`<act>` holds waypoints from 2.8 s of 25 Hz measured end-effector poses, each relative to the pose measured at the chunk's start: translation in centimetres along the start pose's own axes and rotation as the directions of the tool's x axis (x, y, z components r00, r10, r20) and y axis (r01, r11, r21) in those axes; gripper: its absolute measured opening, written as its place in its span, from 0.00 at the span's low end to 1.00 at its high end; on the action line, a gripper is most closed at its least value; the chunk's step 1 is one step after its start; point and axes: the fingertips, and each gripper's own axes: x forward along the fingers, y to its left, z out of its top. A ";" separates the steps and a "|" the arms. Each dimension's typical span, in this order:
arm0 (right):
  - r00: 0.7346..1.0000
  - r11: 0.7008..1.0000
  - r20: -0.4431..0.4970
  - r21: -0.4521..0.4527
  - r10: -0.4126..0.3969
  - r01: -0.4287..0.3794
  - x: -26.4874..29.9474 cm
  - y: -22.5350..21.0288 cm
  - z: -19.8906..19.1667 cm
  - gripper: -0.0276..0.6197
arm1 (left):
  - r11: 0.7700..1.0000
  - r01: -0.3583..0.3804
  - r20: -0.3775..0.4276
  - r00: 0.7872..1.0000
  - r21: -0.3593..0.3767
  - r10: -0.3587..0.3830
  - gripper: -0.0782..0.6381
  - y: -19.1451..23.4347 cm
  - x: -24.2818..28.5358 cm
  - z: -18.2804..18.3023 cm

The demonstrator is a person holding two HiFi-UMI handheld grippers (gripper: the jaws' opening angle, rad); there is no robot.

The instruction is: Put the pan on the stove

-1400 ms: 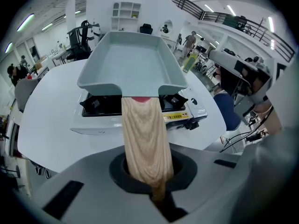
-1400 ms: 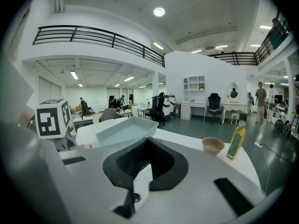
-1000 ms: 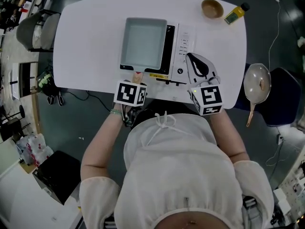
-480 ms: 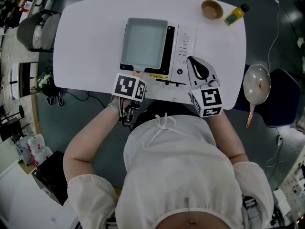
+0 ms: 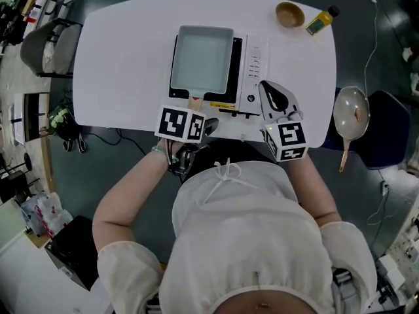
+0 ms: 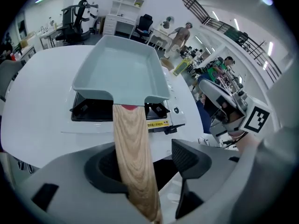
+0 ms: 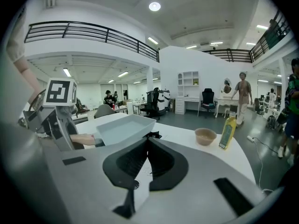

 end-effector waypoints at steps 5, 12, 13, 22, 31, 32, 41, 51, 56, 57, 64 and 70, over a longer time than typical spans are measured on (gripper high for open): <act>0.998 0.998 0.023 -0.018 -0.057 0.058 -0.8 1.0 1.3 0.05 | 0.998 -0.022 0.043 0.999 0.057 0.020 0.55 0.1 -1.3 0.1; 0.988 0.989 0.043 -0.019 -0.149 0.150 -2.5 3.5 2.4 0.05 | 0.973 -0.113 0.227 0.972 0.200 0.066 0.55 -0.5 -5.4 2.7; 0.986 0.986 0.045 -0.020 -0.162 0.163 -2.8 4.1 2.5 0.05 | 0.971 -0.106 0.238 0.970 0.213 0.054 0.55 -0.7 -5.9 2.8; 0.956 0.961 0.114 -0.023 -0.270 0.274 -6.0 8.9 4.0 0.05 | 0.936 -0.139 0.419 0.908 0.322 -0.009 0.24 -0.5 -12.2 2.9; 0.933 0.948 0.198 -0.051 -0.299 0.314 -8.0 13.6 6.3 0.05 | 0.871 -0.230 0.662 0.737 0.435 -0.136 0.14 0.3 -18.5 2.5; 0.932 0.947 0.203 -0.054 -0.300 0.317 -8.2 14.0 6.4 0.05 | 0.858 -0.234 0.686 0.707 0.456 -0.172 0.14 0.1 -19.4 2.4; 0.930 0.954 0.241 -0.050 -0.276 0.296 -9.2 16.5 7.6 0.05 | 0.801 -0.318 0.816 0.475 0.508 -0.329 0.14 0.7 -26.1 1.3; 0.926 0.962 0.309 -0.093 -0.219 0.259 -9.9 17.5 10.0 0.05 | 0.797 -0.347 0.841 0.422 0.494 -0.338 0.14 1.5 -28.3 1.2; 0.935 0.969 0.285 -0.063 -0.211 0.238 -9.9 16.9 10.1 0.05 | 0.816 -0.312 0.844 0.411 0.486 -0.345 0.14 1.2 -28.3 1.5; 0.935 0.966 0.282 -0.075 -0.216 0.246 -9.9 16.9 10.1 0.05 | 0.818 -0.310 0.844 0.412 0.484 -0.343 0.14 1.2 -28.2 1.5; 0.934 0.961 0.281 -0.104 -0.218 0.256 -9.5 17.4 9.8 0.05 | 0.830 -0.278 0.834 0.434 0.484 -0.341 0.14 1.6 -27.6 1.2; 0.933 0.961 0.289 -0.111 -0.213 0.253 -9.3 17.8 10.0 0.05 | 0.834 -0.259 0.830 0.435 0.486 -0.349 0.14 1.6 -27.7 1.0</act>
